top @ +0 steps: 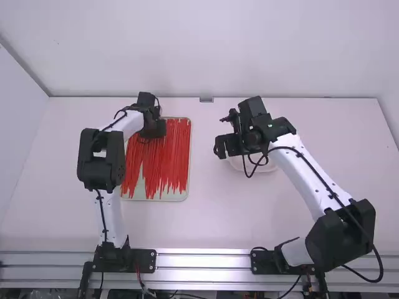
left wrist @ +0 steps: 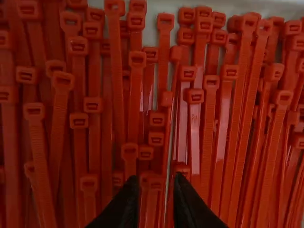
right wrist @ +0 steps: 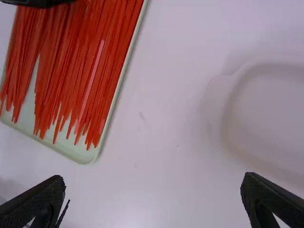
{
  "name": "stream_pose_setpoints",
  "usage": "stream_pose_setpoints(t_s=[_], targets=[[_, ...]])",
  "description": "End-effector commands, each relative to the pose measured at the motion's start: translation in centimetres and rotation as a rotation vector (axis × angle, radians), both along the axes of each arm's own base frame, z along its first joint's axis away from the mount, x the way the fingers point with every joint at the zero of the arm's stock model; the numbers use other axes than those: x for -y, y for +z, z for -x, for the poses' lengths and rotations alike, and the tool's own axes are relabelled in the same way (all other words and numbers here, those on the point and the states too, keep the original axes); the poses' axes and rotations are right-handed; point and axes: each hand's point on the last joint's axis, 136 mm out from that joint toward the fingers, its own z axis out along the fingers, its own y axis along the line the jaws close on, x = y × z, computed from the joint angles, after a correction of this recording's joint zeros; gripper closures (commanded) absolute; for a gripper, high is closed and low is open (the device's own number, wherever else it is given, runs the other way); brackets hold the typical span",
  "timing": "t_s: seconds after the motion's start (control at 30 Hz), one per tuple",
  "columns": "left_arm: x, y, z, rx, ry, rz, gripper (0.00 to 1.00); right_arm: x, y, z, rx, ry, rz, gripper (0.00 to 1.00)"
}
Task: Fasten the cable tie
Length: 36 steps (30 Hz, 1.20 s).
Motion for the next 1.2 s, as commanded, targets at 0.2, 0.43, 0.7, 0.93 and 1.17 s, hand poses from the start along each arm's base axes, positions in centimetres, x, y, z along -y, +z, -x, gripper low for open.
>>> stream_pose_setpoints(t_s=[0.2, 0.43, 0.7, 0.93, 1.17], targets=[[0.0, -0.5, 0.1, -0.006, 0.006, -0.005, 0.80, -0.3, 0.9, -0.6, 0.023, 0.002, -0.011, 0.01], [0.0, -0.5, -0.3, 0.012, -0.001, -0.007, 0.77, -0.3, 0.9, -0.7, 0.024, 0.002, -0.011, 0.01], [0.0, -0.4, -0.6, 0.023, -0.001, -0.007, 0.66, -0.3, 0.9, -0.7, 0.024, 0.002, -0.011, 0.01], [-0.4, -1.3, 0.0, 0.008, 0.009, -0.030, 0.63, -0.3, 0.9, -0.7, 0.024, 0.002, -0.011, 0.01], [-0.1, -1.9, 0.5, -0.002, 0.002, -0.037, 0.71, -0.3, 0.9, -0.7, 0.024, 0.002, -0.011, 0.01]])
